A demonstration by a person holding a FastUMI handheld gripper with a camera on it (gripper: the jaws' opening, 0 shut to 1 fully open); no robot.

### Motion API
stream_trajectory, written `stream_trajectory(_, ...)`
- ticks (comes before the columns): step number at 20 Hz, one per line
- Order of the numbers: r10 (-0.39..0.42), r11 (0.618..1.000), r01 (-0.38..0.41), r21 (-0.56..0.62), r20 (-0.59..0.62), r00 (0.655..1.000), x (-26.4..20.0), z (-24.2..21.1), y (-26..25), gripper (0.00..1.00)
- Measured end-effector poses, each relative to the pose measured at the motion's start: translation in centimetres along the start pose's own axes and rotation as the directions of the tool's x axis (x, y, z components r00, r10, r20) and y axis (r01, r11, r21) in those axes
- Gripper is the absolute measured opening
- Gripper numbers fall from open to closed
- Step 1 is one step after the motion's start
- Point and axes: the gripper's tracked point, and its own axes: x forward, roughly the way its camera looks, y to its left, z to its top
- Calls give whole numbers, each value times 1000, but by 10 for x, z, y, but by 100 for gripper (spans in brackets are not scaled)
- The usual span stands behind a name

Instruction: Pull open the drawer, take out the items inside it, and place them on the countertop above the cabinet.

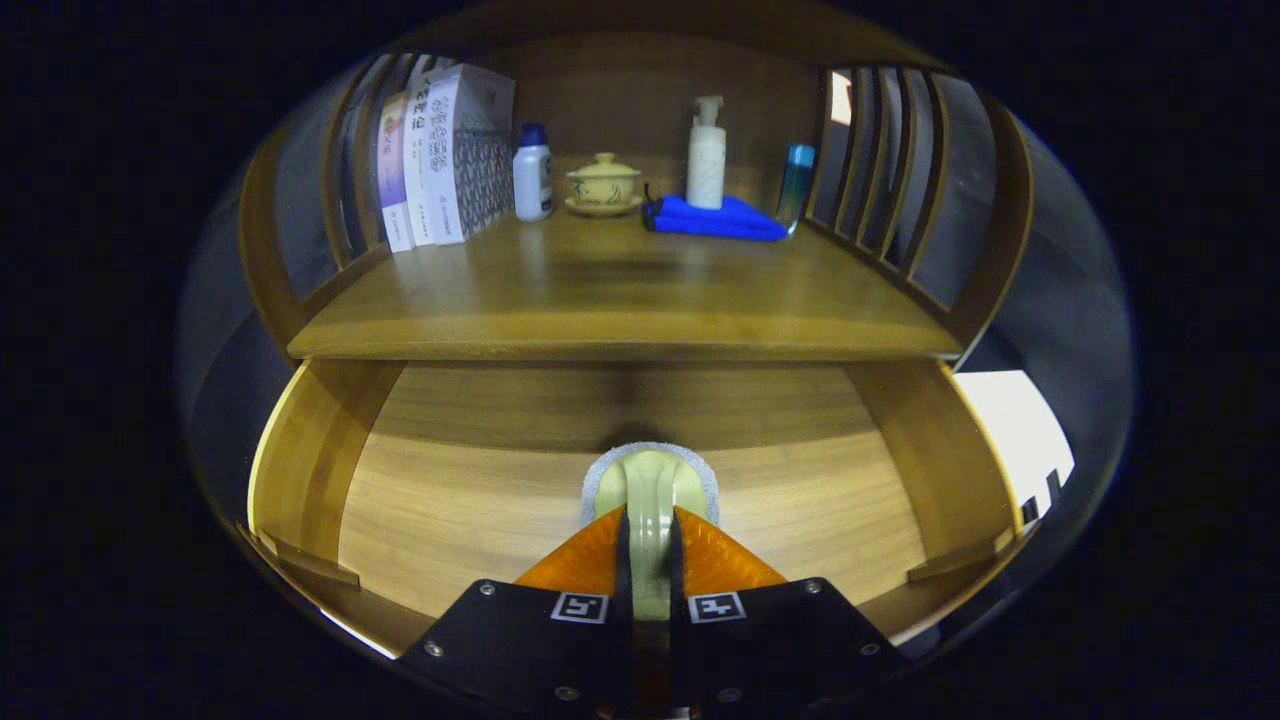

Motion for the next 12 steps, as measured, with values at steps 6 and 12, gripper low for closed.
stream_trajectory(6,-20,1000,16,26,162,987,-51,52,-13,15)
stream_trajectory(12,-11,999,2,33,298,954,-65,111,-20,15)
